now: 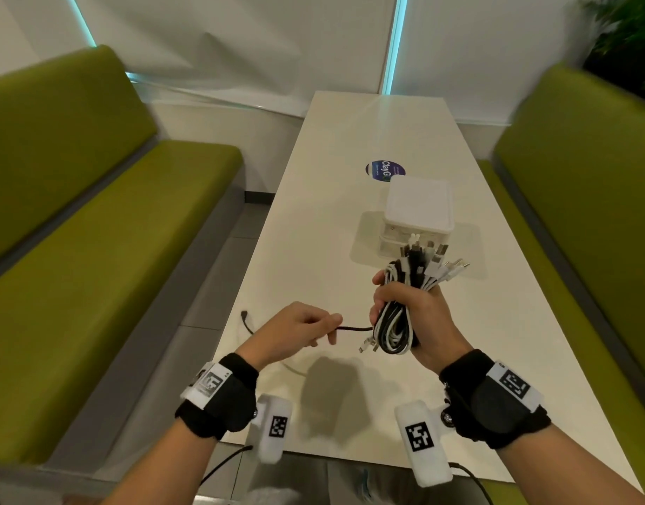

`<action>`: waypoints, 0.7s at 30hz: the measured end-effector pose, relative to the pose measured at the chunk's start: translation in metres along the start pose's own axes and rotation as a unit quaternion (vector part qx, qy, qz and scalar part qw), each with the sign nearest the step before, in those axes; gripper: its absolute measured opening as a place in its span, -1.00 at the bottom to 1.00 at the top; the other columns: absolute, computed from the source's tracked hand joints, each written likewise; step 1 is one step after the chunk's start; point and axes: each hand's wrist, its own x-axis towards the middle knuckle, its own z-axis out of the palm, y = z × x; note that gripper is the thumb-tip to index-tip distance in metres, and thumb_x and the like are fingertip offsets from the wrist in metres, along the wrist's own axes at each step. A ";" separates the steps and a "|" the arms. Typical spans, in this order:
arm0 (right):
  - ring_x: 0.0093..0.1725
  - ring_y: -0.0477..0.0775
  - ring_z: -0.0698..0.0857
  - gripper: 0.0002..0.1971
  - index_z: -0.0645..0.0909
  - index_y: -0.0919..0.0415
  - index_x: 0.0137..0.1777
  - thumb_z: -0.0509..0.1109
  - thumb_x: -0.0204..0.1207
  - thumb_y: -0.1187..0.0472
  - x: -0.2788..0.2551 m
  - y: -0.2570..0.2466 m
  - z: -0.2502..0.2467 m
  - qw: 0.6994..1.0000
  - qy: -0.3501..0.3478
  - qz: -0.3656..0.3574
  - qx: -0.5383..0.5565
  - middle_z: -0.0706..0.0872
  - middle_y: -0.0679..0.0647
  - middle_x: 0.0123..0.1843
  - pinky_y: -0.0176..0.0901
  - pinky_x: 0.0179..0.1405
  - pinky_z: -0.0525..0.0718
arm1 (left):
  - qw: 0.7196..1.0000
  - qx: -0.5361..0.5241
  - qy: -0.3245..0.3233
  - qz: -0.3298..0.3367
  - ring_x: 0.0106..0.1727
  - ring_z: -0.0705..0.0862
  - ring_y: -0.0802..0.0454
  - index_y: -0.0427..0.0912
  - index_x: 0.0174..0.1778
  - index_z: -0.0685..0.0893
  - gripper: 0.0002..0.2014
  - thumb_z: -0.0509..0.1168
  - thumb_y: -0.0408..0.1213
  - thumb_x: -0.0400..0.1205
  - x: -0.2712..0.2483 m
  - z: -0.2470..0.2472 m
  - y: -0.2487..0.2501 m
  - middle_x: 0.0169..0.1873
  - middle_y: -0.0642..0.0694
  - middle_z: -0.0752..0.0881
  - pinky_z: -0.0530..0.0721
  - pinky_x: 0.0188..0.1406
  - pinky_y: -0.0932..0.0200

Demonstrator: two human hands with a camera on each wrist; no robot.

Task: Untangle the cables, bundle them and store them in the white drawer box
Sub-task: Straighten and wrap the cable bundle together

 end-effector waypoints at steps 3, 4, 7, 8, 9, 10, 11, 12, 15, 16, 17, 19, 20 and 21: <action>-0.51 0.22 0.63 -0.79 0.60 0.37 -0.11 0.38 0.22 0.40 -0.001 0.004 0.002 0.996 -0.012 -0.003 -0.084 0.57 0.25 -0.46 -0.11 -0.45 0.63 | 1.000 -0.015 0.011 -0.005 -0.46 0.42 0.17 -0.12 -0.37 0.74 -0.59 0.24 -0.01 0.72 0.001 -0.012 0.007 -0.51 0.04 0.43 0.52 -0.19 0.25; -0.51 0.22 0.64 -0.79 0.61 0.37 -0.11 0.38 0.23 0.39 -0.003 0.006 0.003 0.992 -0.019 -0.008 -0.123 0.59 0.24 -0.47 -0.11 -0.45 0.64 | 0.999 -0.038 0.011 -0.005 -0.44 0.41 0.13 -0.15 -0.34 0.76 -0.60 0.26 0.00 0.71 -0.001 -0.015 0.010 -0.49 0.01 0.44 0.52 -0.19 0.24; -0.48 0.17 0.68 -0.86 0.61 0.36 -0.12 0.41 0.30 0.42 -0.004 0.008 0.003 0.971 -0.026 -0.036 -0.236 0.63 0.13 -0.45 -0.04 -0.44 0.67 | 0.995 -0.099 0.018 0.020 -0.34 0.41 0.01 -0.23 -0.28 0.79 -0.60 0.34 0.05 0.64 -0.005 -0.017 0.021 -0.43 -0.12 0.48 0.47 -0.20 0.24; -0.45 0.15 0.69 -0.88 0.61 0.35 -0.14 0.42 0.32 0.42 -0.004 0.009 0.003 0.964 -0.027 -0.042 -0.260 0.63 0.12 -0.42 0.05 -0.39 0.70 | 0.993 -0.109 0.026 0.033 -0.34 0.42 0.00 -0.28 -0.25 0.79 -0.58 0.33 0.05 0.63 -0.006 -0.016 0.023 -0.45 -0.12 0.48 0.46 -0.16 0.23; -0.42 0.13 0.69 -0.90 0.62 0.30 -0.18 0.42 0.30 0.39 -0.004 0.010 0.003 0.959 -0.030 -0.049 -0.276 0.64 0.11 -0.40 0.12 -0.33 0.73 | 0.992 -0.116 0.031 0.046 -0.34 0.43 0.00 -0.31 -0.21 0.78 -0.57 0.31 0.04 0.63 -0.007 -0.013 0.026 -0.46 -0.13 0.48 0.47 -0.12 0.20; -0.38 0.10 0.69 -0.91 0.64 0.23 -0.22 0.42 0.27 0.35 -0.004 0.011 0.005 0.955 -0.035 -0.058 -0.288 0.65 0.11 -0.38 0.16 -0.28 0.74 | 0.990 -0.126 0.034 0.055 -0.34 0.45 0.00 -0.32 -0.19 0.78 -0.59 0.30 0.01 0.64 -0.008 -0.010 0.029 -0.46 -0.14 0.49 0.48 -0.09 0.17; -0.36 0.09 0.68 -0.90 0.65 0.18 -0.24 0.41 0.24 0.32 -0.005 0.011 0.006 0.953 -0.039 -0.065 -0.295 0.67 0.14 -0.36 0.17 -0.25 0.74 | 0.988 -0.136 0.037 0.063 -0.34 0.45 -0.01 -0.27 -0.19 0.78 -0.64 0.29 -0.04 0.68 -0.008 -0.006 0.032 -0.43 -0.17 0.50 0.49 -0.09 0.15; -0.35 0.08 0.66 -0.88 0.65 0.18 -0.22 0.40 0.22 0.31 -0.006 0.012 0.008 0.953 -0.042 -0.069 -0.293 0.69 0.19 -0.33 0.18 -0.25 0.72 | 0.986 -0.145 0.041 0.066 -0.34 0.45 -0.02 -0.18 -0.22 0.78 -0.70 0.27 -0.12 0.71 -0.008 -0.003 0.035 -0.40 -0.19 0.50 0.49 -0.15 0.16; -0.34 0.00 0.61 -0.83 0.63 0.26 -0.20 0.40 0.17 0.31 -0.004 0.016 0.010 0.957 -0.048 -0.063 -0.280 0.66 0.22 -0.31 0.15 -0.28 0.67 | 0.987 -0.128 0.067 0.066 -0.40 0.40 0.05 0.04 -0.44 0.72 -0.56 0.21 -0.35 0.74 -0.005 0.001 0.038 -0.43 -0.17 0.47 0.43 -0.34 0.28; -0.34 0.01 0.61 -0.83 0.62 0.27 -0.21 0.40 0.16 0.30 -0.003 0.017 0.010 0.955 -0.047 -0.060 -0.287 0.66 0.21 -0.32 0.15 -0.27 0.68 | 0.988 -0.114 0.078 0.065 -0.42 0.37 0.07 0.03 -0.51 0.66 -0.53 0.21 -0.38 0.74 -0.004 0.003 0.040 -0.46 -0.14 0.45 0.41 -0.35 0.27; -0.33 0.05 0.63 -0.84 0.61 0.26 -0.24 0.40 0.16 0.29 -0.003 0.019 0.009 0.952 -0.044 -0.060 -0.298 0.67 0.25 -0.31 0.19 -0.25 0.68 | 0.988 -0.102 0.090 0.066 -0.43 0.36 0.08 0.03 -0.55 0.60 -0.52 0.21 -0.38 0.73 -0.003 0.003 0.040 -0.49 -0.11 0.43 0.40 -0.34 0.23; -0.30 0.25 0.65 -0.86 0.56 0.28 -0.30 0.40 0.15 0.27 -0.002 0.019 0.008 0.948 -0.040 -0.066 -0.310 0.65 0.34 -0.31 0.29 -0.24 0.65 | 0.987 -0.090 0.119 0.065 -0.42 0.36 0.06 0.04 -0.58 0.61 -0.52 0.26 -0.30 0.72 -0.004 0.005 0.041 -0.52 -0.09 0.40 0.40 -0.29 0.16; -0.27 0.32 0.65 -0.84 0.53 0.31 -0.31 0.40 0.15 0.26 -0.002 0.019 0.007 0.949 -0.036 -0.070 -0.307 0.61 0.35 -0.33 0.31 -0.26 0.62 | 0.984 -0.105 0.131 0.062 -0.41 0.39 0.06 0.00 -0.52 0.69 -0.58 0.29 -0.22 0.71 -0.006 0.005 0.041 -0.51 -0.13 0.40 0.43 -0.26 0.15; -0.28 0.32 0.62 -0.80 0.51 0.35 -0.28 0.40 0.15 0.27 -0.001 0.019 0.005 0.951 -0.030 -0.073 -0.297 0.58 0.33 -0.36 0.27 -0.28 0.58 | 0.978 -0.139 0.139 0.063 -0.40 0.43 0.06 -0.11 -0.43 0.75 -0.63 0.30 -0.12 0.69 -0.007 0.005 0.038 -0.49 -0.16 0.43 0.46 -0.21 0.15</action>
